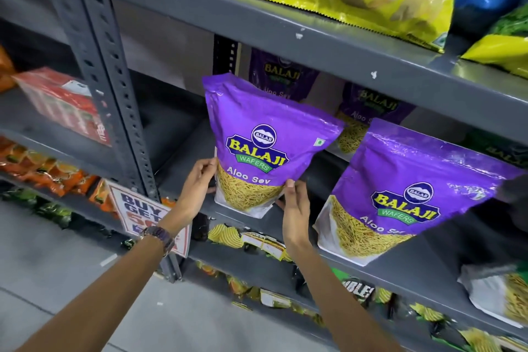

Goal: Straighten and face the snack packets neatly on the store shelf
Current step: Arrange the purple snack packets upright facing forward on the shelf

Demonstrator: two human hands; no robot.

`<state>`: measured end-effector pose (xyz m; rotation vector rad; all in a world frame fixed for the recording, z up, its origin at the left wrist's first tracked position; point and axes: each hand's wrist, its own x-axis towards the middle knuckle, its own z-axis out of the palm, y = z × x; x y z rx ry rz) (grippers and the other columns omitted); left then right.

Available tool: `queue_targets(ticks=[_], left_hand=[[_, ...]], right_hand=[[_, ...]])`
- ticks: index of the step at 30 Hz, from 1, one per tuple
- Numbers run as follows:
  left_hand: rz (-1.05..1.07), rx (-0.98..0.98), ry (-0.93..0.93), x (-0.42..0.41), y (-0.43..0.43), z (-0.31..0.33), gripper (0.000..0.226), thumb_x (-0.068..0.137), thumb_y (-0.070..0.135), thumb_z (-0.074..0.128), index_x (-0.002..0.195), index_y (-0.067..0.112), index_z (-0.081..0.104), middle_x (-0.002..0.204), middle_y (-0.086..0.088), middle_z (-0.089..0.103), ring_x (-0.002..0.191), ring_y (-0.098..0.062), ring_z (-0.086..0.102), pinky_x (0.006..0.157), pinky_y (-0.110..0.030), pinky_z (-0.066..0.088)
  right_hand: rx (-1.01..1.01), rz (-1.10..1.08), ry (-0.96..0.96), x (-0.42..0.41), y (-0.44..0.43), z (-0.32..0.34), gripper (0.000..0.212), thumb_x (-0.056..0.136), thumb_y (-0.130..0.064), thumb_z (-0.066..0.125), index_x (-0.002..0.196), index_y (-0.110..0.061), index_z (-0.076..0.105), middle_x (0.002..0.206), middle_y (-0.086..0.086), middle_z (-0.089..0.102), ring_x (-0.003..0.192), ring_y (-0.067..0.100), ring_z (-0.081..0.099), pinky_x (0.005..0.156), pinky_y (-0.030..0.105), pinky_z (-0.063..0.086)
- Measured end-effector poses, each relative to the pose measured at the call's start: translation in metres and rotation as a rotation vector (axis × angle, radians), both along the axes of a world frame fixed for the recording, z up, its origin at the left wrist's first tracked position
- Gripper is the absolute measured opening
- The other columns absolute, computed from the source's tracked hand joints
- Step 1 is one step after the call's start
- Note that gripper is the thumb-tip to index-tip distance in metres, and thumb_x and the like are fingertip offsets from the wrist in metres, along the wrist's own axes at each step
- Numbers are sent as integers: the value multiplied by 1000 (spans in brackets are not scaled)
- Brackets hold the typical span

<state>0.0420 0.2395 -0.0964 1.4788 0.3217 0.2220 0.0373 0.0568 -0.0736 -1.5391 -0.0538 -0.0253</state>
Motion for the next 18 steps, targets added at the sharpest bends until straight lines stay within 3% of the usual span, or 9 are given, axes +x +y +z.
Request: queue_targets(ticks=[3,9,13,16,18], left_hand=[[-8,-1,-3,-7,-1,0,19,96,36,37,100,20,47,103,8,54,95,3,54,85,-30,47],[14,0,-3,-10,-7,4,29,96,36,37,112,14,45,108,3,54,93,5,53,78,-22,46],[51,-9,-6,-11,-7,2,26,96,36,39,114,18,45,120,-4,51,105,-4,55,89,-33,48],[235,30,-105,-18,-11,-2,32,94,35,46,121,18,48,124,-4,50,117,-15,50,100,-41,45],[363,89,-271,-31,-21,5,33,91,35,50,119,18,50,124,-2,53,114,-13,51,100,-32,45]], right_hand=[[11,-11,-4,-6,-1,3,18,97,-29,40,89,-34,55,84,-7,61,84,20,58,97,49,46],[11,1,40,-11,1,7,16,98,-28,38,93,-30,53,92,-11,59,83,1,58,98,46,48],[10,4,60,-14,1,11,17,97,-32,39,102,-28,54,97,-14,60,94,1,58,102,44,46],[13,-58,4,-25,-4,15,24,97,-28,39,118,-21,49,111,-16,57,101,-13,54,95,17,46],[-38,-110,-80,-38,-10,23,26,97,-23,39,121,-20,48,117,-11,55,101,-21,49,83,0,40]])
